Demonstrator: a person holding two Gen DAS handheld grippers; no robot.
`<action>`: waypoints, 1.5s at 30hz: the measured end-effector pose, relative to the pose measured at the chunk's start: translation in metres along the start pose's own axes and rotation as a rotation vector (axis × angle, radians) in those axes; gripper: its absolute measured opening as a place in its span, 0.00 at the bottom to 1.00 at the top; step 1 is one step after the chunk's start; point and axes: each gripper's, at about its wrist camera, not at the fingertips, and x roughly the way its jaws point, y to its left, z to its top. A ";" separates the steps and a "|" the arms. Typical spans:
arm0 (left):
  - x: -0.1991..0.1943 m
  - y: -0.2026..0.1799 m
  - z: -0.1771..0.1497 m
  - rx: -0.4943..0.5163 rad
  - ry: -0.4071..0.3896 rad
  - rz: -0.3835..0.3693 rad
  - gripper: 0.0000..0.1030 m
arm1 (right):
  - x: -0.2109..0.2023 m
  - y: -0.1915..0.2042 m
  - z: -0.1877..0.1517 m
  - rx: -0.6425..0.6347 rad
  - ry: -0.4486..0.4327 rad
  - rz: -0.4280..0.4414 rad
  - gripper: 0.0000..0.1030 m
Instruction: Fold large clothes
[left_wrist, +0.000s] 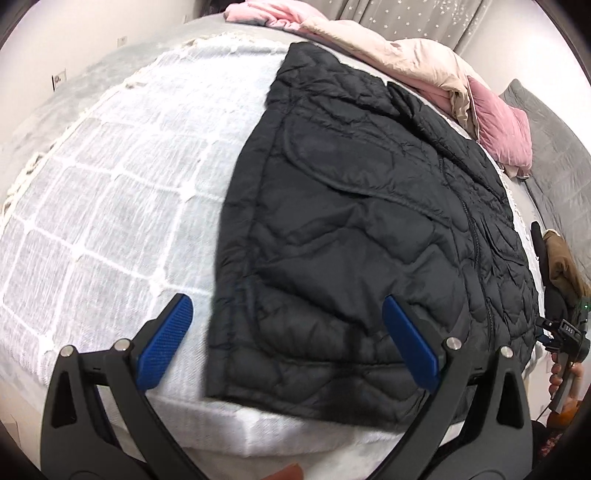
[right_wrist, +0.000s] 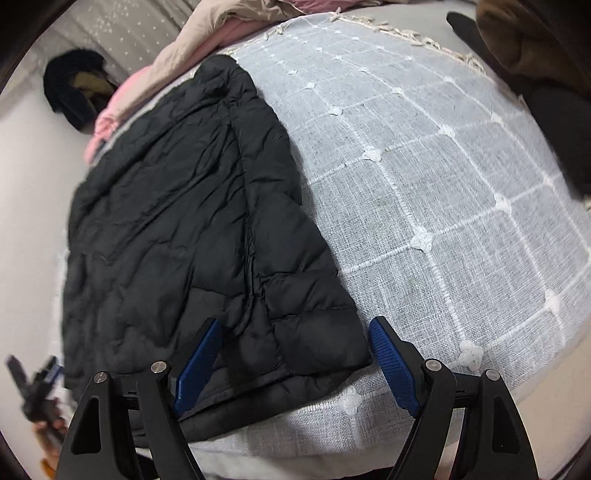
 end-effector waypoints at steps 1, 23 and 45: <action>0.001 0.004 -0.001 -0.006 0.016 -0.009 0.99 | -0.002 -0.004 0.000 0.017 0.002 0.025 0.80; 0.012 -0.010 -0.020 0.018 0.145 -0.244 0.27 | 0.016 -0.007 -0.007 0.166 0.049 0.248 0.19; -0.181 -0.051 -0.013 0.091 -0.372 -0.558 0.08 | -0.172 0.003 -0.019 0.089 -0.507 0.624 0.05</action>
